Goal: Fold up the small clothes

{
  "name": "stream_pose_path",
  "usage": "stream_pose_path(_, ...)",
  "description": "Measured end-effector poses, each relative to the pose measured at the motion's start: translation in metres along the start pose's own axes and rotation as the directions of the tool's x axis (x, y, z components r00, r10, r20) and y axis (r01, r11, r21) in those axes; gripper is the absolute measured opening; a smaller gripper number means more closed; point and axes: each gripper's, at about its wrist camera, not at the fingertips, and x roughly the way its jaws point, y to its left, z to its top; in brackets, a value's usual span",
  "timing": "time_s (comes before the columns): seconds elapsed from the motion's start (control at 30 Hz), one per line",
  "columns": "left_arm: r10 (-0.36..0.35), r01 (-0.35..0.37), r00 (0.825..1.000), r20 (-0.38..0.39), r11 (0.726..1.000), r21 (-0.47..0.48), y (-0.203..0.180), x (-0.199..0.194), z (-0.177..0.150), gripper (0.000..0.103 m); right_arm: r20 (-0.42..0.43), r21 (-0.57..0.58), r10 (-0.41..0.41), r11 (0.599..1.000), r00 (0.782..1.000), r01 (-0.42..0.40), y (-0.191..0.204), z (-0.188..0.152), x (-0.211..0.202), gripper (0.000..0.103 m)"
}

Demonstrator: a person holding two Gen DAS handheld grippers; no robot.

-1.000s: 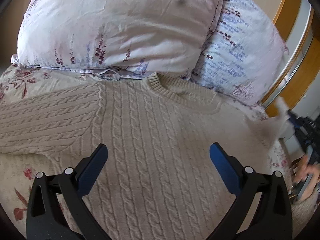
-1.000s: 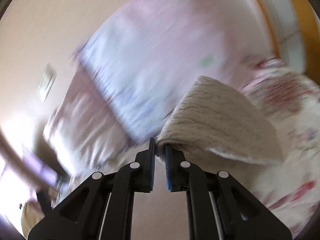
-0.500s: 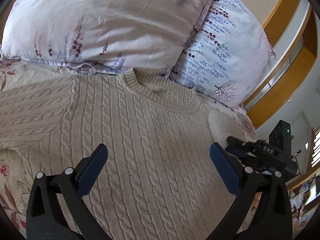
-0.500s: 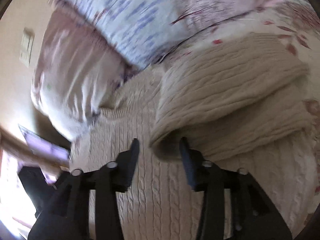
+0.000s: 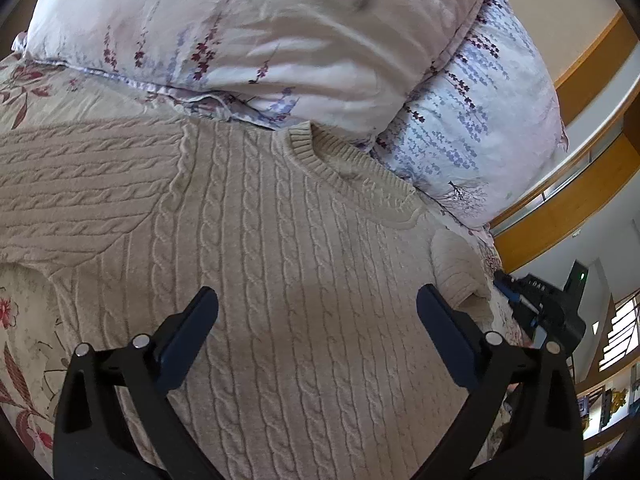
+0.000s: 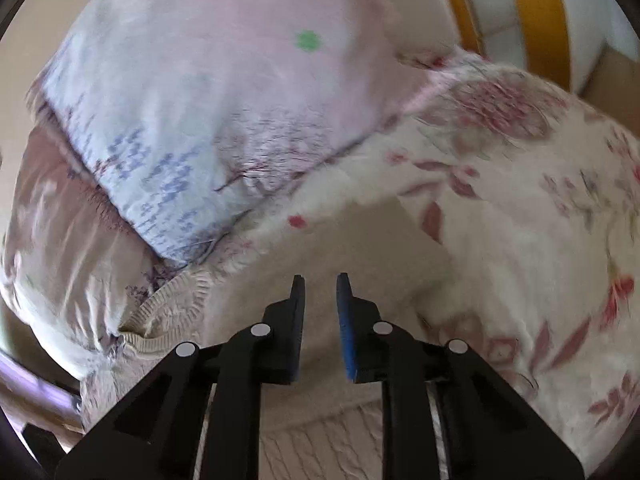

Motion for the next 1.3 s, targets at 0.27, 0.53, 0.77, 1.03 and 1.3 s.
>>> stream_pose_path(0.27, 0.001, -0.001, 1.000, -0.004, 1.000, 0.013, 0.001, -0.003, -0.002, 0.099, -0.233, 0.234, 0.205, 0.961, 0.951, -0.150, -0.020, -0.028, 0.007, 0.038)
stream_pose_path(0.53, 0.000, 0.000, 1.000, -0.009, 1.000, 0.018, 0.001, -0.003, -0.002, 0.099, -0.151, 0.313, 0.141, 0.946, 0.978, -0.088, -0.041, -0.007, 0.017, 0.040)
stream_pose_path(0.77, 0.016, -0.016, 1.000, 0.010, 1.000, -0.001, 0.013, -0.010, 0.002, 0.099, 0.013, 0.123, 0.056, 0.991, 0.998, -0.057, -0.009, 0.012, -0.003, 0.010)
stream_pose_path(1.03, -0.049, 0.049, 0.999, 0.002, 0.996, -0.077, 0.018, -0.007, 0.005, 0.089, -0.257, -0.400, 0.334, 0.817, 0.907, -0.414, 0.157, -0.056, -0.010, 0.014)
stream_pose_path(1.3, -0.101, 0.094, 0.994, -0.034, 0.983, -0.158, 0.023, 0.002, 0.001, 0.084, -0.432, -0.365, 0.274, 0.818, 0.859, -0.445, 0.150, -0.100, 0.007, 0.049)
